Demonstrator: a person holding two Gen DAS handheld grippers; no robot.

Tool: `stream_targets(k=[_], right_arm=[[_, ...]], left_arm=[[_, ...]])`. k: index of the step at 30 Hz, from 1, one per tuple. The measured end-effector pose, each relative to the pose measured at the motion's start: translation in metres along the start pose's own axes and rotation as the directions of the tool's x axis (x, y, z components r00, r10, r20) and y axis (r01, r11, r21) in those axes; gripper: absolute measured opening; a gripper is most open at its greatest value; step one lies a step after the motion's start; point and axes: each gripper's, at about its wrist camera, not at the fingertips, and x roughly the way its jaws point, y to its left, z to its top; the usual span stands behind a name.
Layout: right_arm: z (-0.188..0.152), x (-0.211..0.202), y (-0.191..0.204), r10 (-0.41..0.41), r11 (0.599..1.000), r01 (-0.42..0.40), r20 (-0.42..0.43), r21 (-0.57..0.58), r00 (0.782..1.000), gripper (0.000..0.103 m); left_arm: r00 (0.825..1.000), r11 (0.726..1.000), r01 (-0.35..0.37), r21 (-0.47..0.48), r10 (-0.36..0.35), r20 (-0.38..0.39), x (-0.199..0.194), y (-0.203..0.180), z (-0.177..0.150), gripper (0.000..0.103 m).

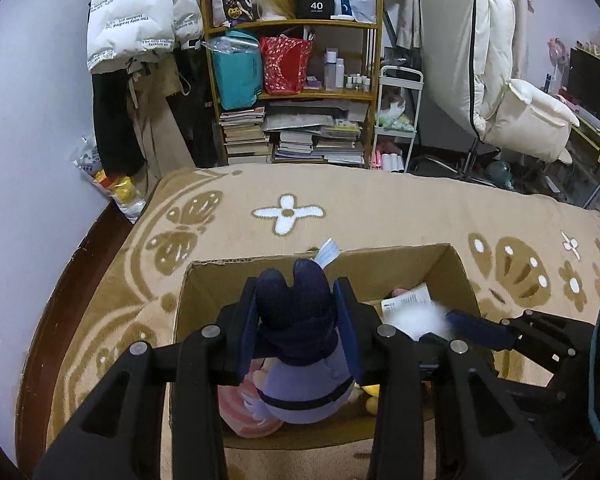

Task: Organize soft objects
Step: 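Open the left gripper dropping the doll into the box while the right gripper releases the plush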

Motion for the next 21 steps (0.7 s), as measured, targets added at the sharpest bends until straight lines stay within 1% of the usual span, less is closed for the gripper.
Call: stream_targets(k=[2, 3, 4, 5, 7, 8, 9, 10, 12, 13, 15, 19, 21], right_arm=[[0.001, 0.000, -0.002, 0.005, 1.000, -0.005, 0.002, 0.011, 1.000, 0.033], [0.001, -0.001, -0.003, 0.005, 1.000, -0.005, 0.004, 0.018, 1.000, 0.040], [0.001, -0.003, -0.004, 0.002, 1.000, -0.002, 0.008, 0.024, 1.000, 0.043], [0.001, -0.005, -0.005, 0.000, 1.000, -0.001, 0.012, 0.028, 1.000, 0.046], [0.002, -0.009, -0.005, -0.005, 0.999, 0.005, 0.016, 0.033, 1.000, 0.048], [0.002, -0.011, -0.005, -0.010, 0.999, 0.009, 0.016, 0.034, 1.000, 0.055], [0.002, -0.014, -0.005, -0.013, 0.999, 0.012, 0.019, 0.037, 1.000, 0.063], [0.003, -0.017, -0.005, -0.013, 0.999, 0.012, 0.021, 0.040, 1.000, 0.066], [0.005, -0.022, -0.004, -0.003, 0.999, 0.002, 0.024, 0.042, 1.000, 0.073], [0.006, -0.025, -0.002, 0.003, 0.999, -0.004, 0.020, 0.036, 1.000, 0.076], [0.006, -0.032, 0.001, -0.010, 1.000, 0.009, 0.029, 0.029, 1.000, 0.092], [0.006, -0.042, 0.010, 0.008, 1.000, -0.008, 0.036, 0.017, 0.999, 0.099], [0.004, -0.049, 0.018, 0.004, 1.000, -0.004, 0.035, -0.004, 0.999, 0.101]], left_arm=[[1.000, 1.000, -0.006, 0.006, 0.006, -0.003, 0.000, -0.001, 0.000, 0.038], [1.000, 1.000, -0.010, 0.006, 0.010, -0.003, 0.000, 0.000, 0.000, 0.047], [1.000, 1.000, -0.023, 0.005, 0.023, -0.002, -0.001, 0.000, -0.001, 0.056], [0.999, 0.999, -0.039, 0.003, 0.039, 0.002, -0.002, 0.000, -0.001, 0.057], [0.998, 0.998, -0.056, 0.004, 0.056, 0.022, -0.007, 0.000, -0.002, 0.057], [0.998, 0.998, -0.060, 0.006, 0.060, 0.021, -0.008, 0.000, -0.002, 0.058], [0.998, 0.998, -0.063, 0.009, 0.063, 0.014, -0.010, 0.000, -0.002, 0.066], [0.997, 0.998, -0.070, 0.008, 0.070, 0.009, -0.012, 0.001, -0.001, 0.078], [0.995, 0.995, -0.102, 0.006, 0.102, 0.008, -0.019, 0.000, 0.000, 0.088], [0.993, 0.993, -0.116, 0.008, 0.116, 0.016, -0.023, -0.001, -0.001, 0.089], [0.990, 0.990, -0.140, 0.020, 0.140, 0.026, -0.034, -0.002, -0.003, 0.092], [0.987, 0.986, -0.160, 0.036, 0.159, 0.032, -0.053, -0.003, -0.008, 0.096], [0.984, 0.984, -0.174, 0.032, 0.173, 0.036, -0.062, -0.002, -0.012, 0.099]])
